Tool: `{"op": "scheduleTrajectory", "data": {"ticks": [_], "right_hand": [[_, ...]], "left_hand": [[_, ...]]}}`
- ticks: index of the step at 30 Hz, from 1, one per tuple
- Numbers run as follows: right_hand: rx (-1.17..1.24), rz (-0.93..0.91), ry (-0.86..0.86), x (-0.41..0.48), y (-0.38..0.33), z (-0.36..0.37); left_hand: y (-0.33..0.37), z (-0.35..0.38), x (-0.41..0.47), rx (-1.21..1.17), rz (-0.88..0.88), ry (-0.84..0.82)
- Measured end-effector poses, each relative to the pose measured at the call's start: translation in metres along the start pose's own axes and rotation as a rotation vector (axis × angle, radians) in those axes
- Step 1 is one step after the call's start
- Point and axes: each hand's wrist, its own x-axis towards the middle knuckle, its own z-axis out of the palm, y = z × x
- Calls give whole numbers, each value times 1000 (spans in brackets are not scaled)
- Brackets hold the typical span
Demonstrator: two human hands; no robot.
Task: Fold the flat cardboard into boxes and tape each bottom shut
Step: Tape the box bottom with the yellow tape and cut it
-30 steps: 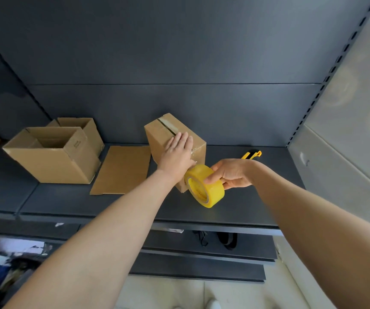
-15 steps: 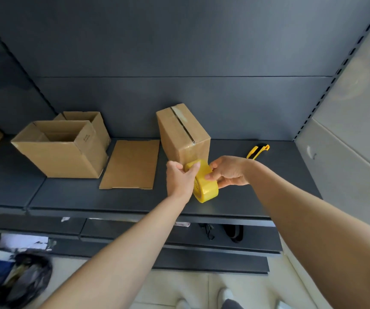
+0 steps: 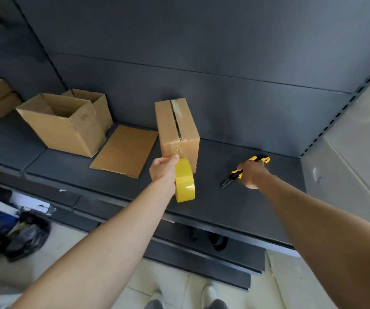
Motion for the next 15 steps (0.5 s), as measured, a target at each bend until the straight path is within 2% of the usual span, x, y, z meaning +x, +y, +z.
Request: {"op": "scheduleTrajectory", "data": {"ticks": [7,15], "right_hand": [[-259,-163,20,34,22,7],[-316,-253,70,43,26,4]], "left_hand": [[-2,11,-8,-14,63,132],[4,11,-11,-58,23,128]]}}
